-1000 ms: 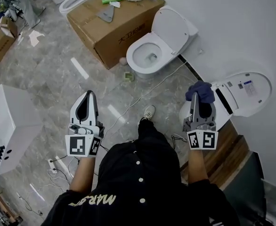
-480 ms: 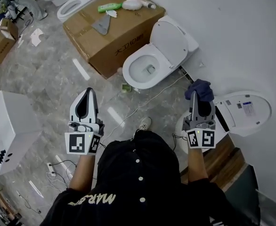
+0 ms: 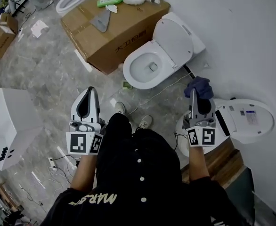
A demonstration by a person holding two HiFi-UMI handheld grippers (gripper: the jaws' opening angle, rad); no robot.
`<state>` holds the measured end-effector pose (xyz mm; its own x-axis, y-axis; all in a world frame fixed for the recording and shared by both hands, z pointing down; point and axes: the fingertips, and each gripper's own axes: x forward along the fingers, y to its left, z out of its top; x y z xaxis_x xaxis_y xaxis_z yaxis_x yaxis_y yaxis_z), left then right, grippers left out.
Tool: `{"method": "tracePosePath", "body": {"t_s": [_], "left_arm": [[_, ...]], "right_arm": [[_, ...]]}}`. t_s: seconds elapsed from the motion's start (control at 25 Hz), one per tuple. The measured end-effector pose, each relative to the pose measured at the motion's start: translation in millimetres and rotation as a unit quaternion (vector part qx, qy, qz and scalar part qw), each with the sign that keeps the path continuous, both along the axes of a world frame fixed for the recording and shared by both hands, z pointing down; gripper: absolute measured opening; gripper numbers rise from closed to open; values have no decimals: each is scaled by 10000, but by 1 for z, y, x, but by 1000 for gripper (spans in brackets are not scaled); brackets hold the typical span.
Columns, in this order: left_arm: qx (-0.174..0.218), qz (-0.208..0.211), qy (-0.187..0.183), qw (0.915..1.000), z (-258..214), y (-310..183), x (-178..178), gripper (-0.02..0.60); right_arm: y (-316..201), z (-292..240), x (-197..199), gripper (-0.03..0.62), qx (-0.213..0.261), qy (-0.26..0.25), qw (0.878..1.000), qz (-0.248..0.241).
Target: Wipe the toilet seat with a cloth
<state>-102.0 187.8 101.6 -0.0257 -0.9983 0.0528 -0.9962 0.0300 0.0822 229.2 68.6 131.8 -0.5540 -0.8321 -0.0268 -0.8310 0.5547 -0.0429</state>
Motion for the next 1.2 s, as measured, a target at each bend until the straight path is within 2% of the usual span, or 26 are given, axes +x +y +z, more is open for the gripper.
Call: {"method": "tracePosePath", "body": {"t_s": [0.32, 0.48, 0.68, 0.8, 0.96, 1.2], "left_arm": [[-73, 468, 63, 9989, 18, -71, -23, 9], [-204, 810, 42, 9965, 25, -117, -41, 9], [-534, 1290, 20, 9902, 52, -161, -58, 9], [-739, 1522, 108, 9855, 78, -185, -63, 9], [-950, 1946, 265, 9759, 117, -214, -56, 9], [-1192, 2339, 517, 9635, 174, -233, -37, 9]], "right_arm": [[-43, 15, -35, 101, -33, 283, 9995, 130], [-82, 33, -64, 101, -148, 693, 9974, 137], [-131, 90, -99, 101, -516, 1350, 9893, 178], [-164, 139, -122, 101, -690, 2039, 9766, -8], [-205, 207, -138, 101, -787, 2998, 9504, -243], [-235, 305, -150, 101, -839, 3759, 9211, -566]]}}
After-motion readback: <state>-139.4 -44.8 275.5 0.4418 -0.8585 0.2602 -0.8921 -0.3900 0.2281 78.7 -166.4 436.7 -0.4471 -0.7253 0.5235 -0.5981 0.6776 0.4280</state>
